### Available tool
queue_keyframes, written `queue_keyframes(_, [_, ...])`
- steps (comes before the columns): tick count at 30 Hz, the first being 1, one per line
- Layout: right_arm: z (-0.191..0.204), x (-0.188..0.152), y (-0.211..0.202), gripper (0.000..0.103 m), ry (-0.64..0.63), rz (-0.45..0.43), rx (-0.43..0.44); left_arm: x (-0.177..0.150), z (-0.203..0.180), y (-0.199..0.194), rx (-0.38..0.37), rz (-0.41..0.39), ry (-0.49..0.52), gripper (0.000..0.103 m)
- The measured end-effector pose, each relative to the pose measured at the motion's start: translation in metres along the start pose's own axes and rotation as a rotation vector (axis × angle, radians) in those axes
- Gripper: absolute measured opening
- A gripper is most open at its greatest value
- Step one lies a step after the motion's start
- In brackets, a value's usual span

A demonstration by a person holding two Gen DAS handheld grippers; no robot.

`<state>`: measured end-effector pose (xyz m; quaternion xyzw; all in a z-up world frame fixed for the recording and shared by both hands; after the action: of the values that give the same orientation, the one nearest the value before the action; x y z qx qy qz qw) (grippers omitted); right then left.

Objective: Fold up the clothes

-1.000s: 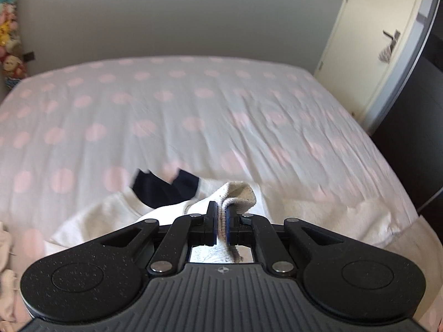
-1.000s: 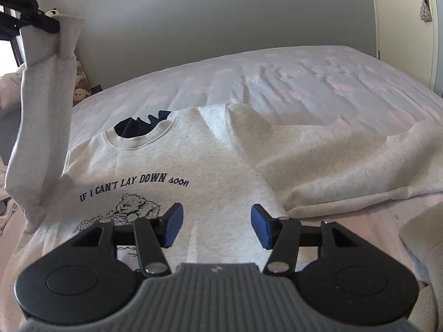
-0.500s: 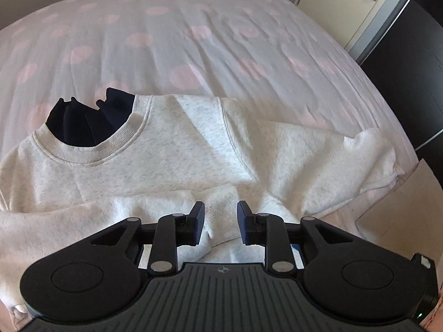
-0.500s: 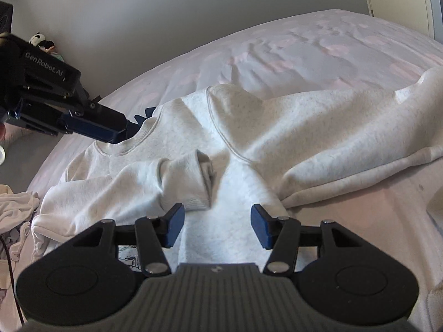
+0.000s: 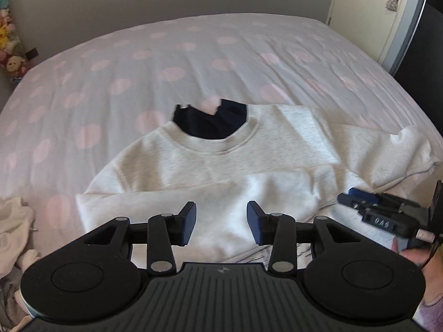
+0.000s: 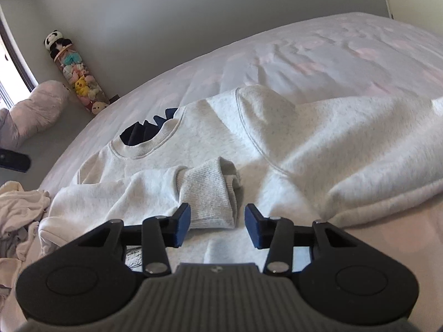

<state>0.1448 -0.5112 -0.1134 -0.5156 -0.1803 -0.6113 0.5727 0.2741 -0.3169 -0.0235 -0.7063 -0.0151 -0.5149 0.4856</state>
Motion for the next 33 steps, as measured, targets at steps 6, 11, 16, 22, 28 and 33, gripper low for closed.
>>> queue_keyframes(6, [-0.015,0.005,0.016,0.048,0.072,0.013,0.005,-0.062,0.064,-0.009,0.122,0.033,0.005,0.05])
queue_keyframes(11, [-0.019,0.005,0.02,0.053,0.141,0.02,0.036,-0.126,0.088,0.015,0.193,0.124,0.1,0.05])
queue_keyframes(16, [-0.02,0.001,0.034,0.054,0.144,0.039,0.046,-0.146,0.095,0.042,0.244,0.13,0.132,0.05])
queue_keyframes(22, [-0.013,-0.005,0.039,0.045,0.165,0.046,0.094,-0.141,0.096,0.053,0.274,0.075,0.152,0.049])
queue_keyframes(28, [-0.019,0.009,0.03,0.007,0.245,-0.016,0.091,-0.142,0.101,0.049,0.289,0.079,0.187,0.018])
queue_keyframes(33, [-0.018,0.036,0.012,0.005,0.195,-0.111,0.05,-0.143,0.109,0.044,0.297,0.081,0.184,0.015])
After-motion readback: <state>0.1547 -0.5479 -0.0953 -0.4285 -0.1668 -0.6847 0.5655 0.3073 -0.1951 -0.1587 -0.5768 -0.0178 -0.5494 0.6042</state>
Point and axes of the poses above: each gripper's, at about its wrist camera, not at the fingertips, and y roughly the way its jaws point, z to its left, x to its top, the point moved 8 cm from there along y, roughly the way its jaws point, and after that the axes turned 15 degrees about -z, right-handed, at the moved point
